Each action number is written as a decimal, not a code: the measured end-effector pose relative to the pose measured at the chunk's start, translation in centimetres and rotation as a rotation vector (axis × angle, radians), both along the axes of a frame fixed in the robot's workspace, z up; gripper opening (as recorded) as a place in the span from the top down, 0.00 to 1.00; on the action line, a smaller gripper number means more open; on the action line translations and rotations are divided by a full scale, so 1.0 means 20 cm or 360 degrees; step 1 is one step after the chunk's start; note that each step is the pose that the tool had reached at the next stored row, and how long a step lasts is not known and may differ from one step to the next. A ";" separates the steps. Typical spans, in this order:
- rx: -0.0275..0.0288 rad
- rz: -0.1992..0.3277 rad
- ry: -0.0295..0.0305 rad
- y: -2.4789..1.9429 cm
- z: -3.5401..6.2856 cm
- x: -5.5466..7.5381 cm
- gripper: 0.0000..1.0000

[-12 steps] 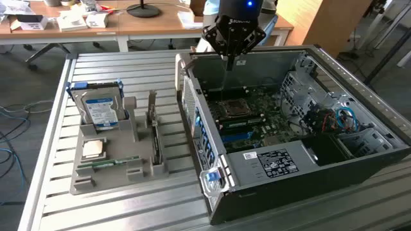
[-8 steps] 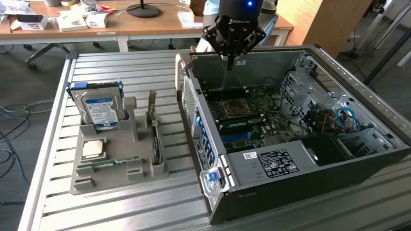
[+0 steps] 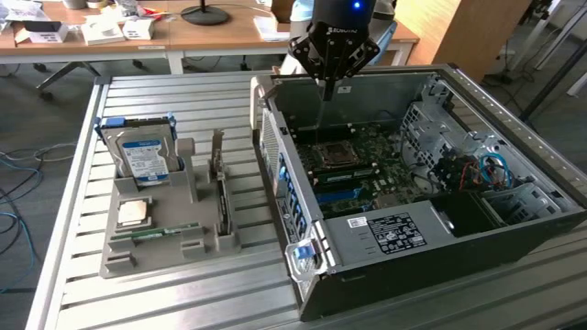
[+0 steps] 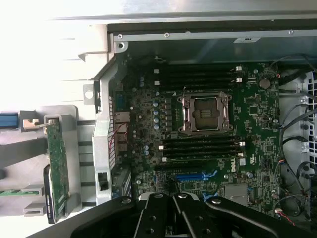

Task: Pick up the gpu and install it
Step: 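Reach for the gpu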

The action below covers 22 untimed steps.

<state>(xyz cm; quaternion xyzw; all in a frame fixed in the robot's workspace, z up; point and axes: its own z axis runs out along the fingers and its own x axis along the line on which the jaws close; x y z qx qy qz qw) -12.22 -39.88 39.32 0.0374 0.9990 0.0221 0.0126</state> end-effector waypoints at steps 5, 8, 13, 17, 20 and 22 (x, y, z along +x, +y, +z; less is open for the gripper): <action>-0.00002 0.0000 0.00003 0.000 0.000 -0.03 0.89; -0.00001 0.0000 0.00002 0.000 0.000 -0.06 0.89; -0.00001 0.0000 0.00002 0.000 0.000 -0.10 0.89; 0.00000 0.0000 0.00001 0.000 0.000 -0.13 0.89; -0.00002 0.0000 0.00002 0.000 0.000 -0.16 0.89; -0.00001 0.0000 0.00002 0.000 0.000 -0.18 0.89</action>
